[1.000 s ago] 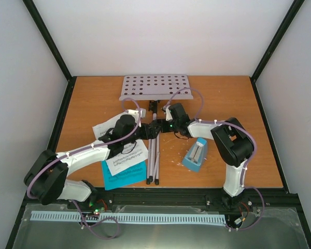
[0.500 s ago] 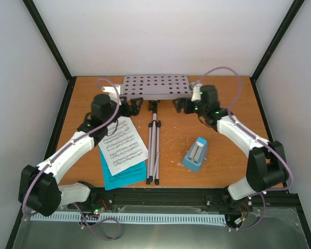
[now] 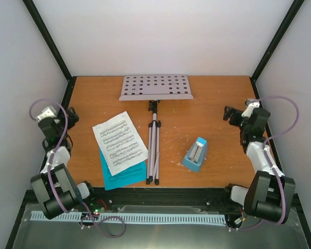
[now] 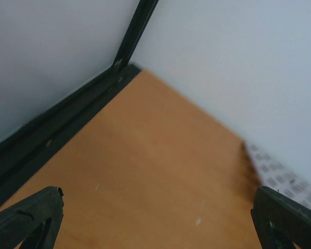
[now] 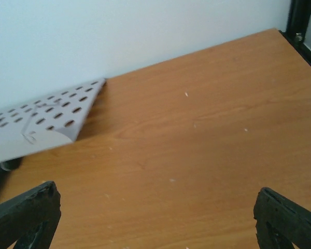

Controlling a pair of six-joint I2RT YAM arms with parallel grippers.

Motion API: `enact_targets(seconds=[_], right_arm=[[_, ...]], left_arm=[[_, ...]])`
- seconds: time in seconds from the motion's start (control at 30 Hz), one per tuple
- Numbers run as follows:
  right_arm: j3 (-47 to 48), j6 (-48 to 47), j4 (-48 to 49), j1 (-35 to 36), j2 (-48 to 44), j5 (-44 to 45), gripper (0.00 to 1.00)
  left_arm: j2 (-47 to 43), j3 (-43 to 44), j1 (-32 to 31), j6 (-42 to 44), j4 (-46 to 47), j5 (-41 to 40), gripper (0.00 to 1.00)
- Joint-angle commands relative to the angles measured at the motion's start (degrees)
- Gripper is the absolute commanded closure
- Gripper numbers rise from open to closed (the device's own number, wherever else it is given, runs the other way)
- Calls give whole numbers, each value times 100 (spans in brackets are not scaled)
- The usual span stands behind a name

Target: Pack up the instrument practice props

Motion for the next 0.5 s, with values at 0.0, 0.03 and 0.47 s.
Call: enact_targets(seconds=[0.0,0.03,0.47], right_arm=[[-1110,-369,1959,-47,-246,318,0],[-1357,-439,2345,-46,-266,406,0],[-2746,-757,5396,193,618,476,1]], left_arm=[[57,-868,18,222,1747,-749,0],[69,-1057,3,425,2015,-842,1],[1435,-1182,-1009,1663,3325,-800,1]])
